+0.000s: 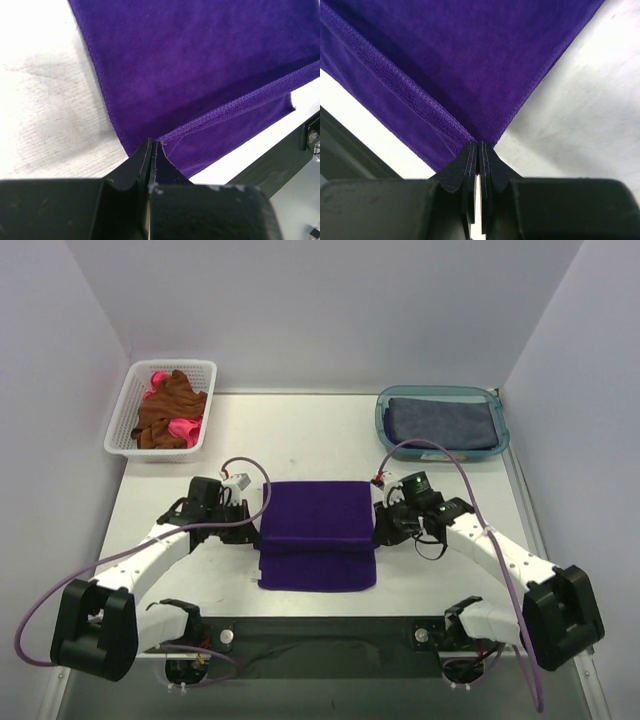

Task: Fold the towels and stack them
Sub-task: Fold the towel

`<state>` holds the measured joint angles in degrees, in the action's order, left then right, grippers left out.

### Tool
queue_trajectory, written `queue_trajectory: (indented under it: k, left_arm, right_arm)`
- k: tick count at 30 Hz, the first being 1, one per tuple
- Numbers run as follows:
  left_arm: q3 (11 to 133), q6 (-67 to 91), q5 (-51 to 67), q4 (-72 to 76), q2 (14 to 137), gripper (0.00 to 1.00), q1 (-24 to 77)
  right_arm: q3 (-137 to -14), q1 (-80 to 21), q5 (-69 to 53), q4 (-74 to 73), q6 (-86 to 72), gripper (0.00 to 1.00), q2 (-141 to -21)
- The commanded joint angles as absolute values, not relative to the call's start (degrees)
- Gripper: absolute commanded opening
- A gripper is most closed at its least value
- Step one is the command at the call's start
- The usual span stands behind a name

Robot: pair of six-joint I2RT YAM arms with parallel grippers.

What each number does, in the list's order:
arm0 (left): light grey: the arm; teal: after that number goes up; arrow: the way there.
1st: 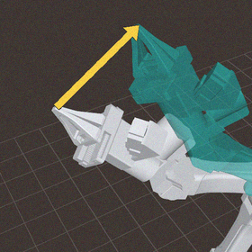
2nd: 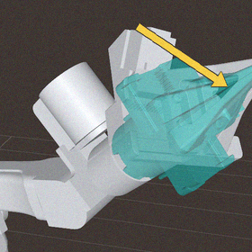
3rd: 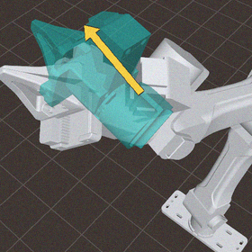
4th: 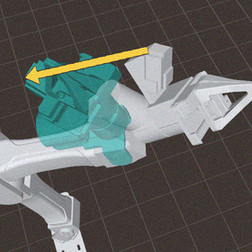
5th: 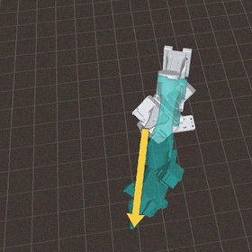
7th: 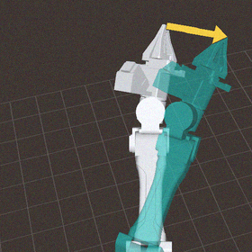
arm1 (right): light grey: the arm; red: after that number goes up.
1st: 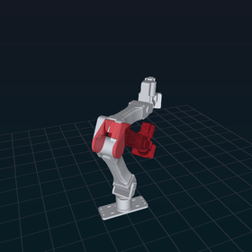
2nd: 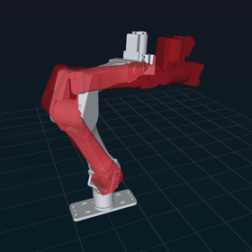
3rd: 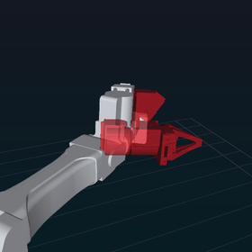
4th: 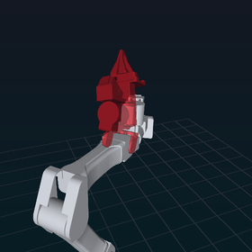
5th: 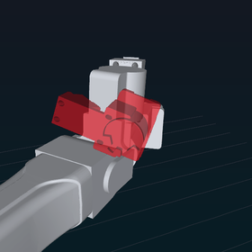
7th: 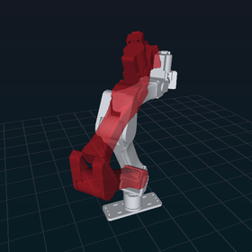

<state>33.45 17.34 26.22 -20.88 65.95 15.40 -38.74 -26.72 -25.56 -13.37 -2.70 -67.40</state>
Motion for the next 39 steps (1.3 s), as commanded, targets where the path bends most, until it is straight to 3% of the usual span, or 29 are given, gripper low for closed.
queue_trajectory:
  k: [1, 12, 27, 39]
  left_arm:
    - [33.75, 17.23, 23.47, -21.71, 67.93, 0.0, 15.12]
    - [34.54, 16.0, 20.31, -24.17, 72.33, 0.0, 16.08]
    - [43.06, 20.65, 19.78, -32.68, 58.54, 0.0, 16.08]
    - [35.87, 26.72, 19.43, -36.65, 60.02, 0.0, 16.26]
  right_arm:
    - [-39.46, -26.37, -25.66, -18.19, -7.29, 0.0, -71.87]
    - [-41.48, -26.37, -23.48, -19.42, -10.02, 0.0, -82.09]
    - [-45.79, -26.28, -18.02, -27.07, -12.03, 0.0, -64.52]
    - [-37.36, -26.37, -19.6, -28.22, -20.21, 0.0, -61.96]
